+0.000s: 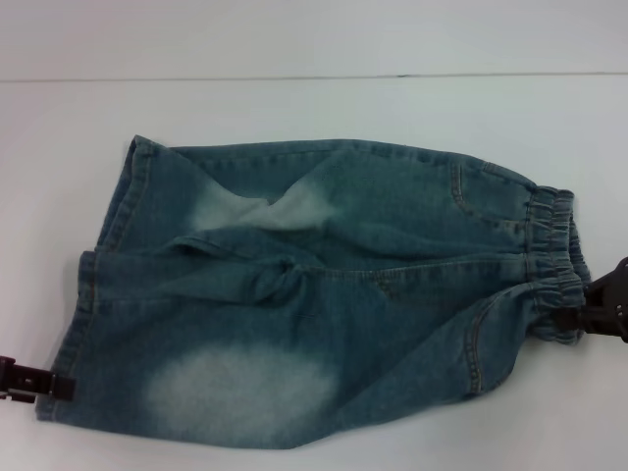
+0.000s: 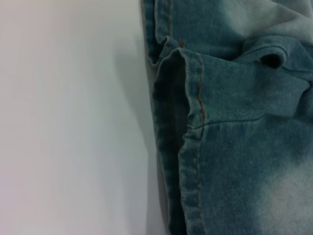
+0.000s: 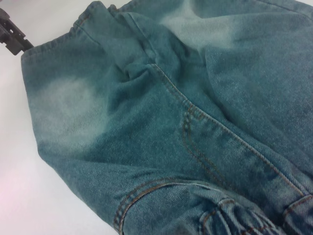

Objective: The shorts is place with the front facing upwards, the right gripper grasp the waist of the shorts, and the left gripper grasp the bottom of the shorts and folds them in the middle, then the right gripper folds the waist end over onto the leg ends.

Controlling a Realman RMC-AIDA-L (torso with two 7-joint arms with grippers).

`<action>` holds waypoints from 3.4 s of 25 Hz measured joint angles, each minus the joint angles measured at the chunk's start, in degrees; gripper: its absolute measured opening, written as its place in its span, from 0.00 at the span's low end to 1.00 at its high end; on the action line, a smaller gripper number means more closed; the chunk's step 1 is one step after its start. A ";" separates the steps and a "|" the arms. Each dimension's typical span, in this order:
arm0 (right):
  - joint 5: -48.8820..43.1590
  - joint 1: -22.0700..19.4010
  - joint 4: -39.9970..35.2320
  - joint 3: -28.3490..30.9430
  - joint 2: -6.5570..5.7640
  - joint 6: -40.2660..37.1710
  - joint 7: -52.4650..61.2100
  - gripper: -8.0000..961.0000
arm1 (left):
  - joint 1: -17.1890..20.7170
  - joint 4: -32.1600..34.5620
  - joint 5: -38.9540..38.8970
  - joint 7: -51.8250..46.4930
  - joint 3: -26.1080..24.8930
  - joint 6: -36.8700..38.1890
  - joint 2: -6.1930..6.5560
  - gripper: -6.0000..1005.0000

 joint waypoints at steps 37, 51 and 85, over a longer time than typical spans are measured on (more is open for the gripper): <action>0.73 -0.28 0.24 1.39 -0.05 0.45 -0.77 0.06 | -0.76 -2.44 -0.69 -0.84 0.77 -1.00 -0.32 0.04; 6.54 -0.15 4.25 7.21 -2.36 1.36 4.56 0.06 | -4.20 -5.97 -4.44 -0.43 -1.36 -1.67 0.48 0.03; 18.62 -0.18 19.90 11.32 -2.02 21.66 4.12 0.06 | -6.74 -12.52 -19.01 -0.80 -7.92 -23.28 2.48 0.03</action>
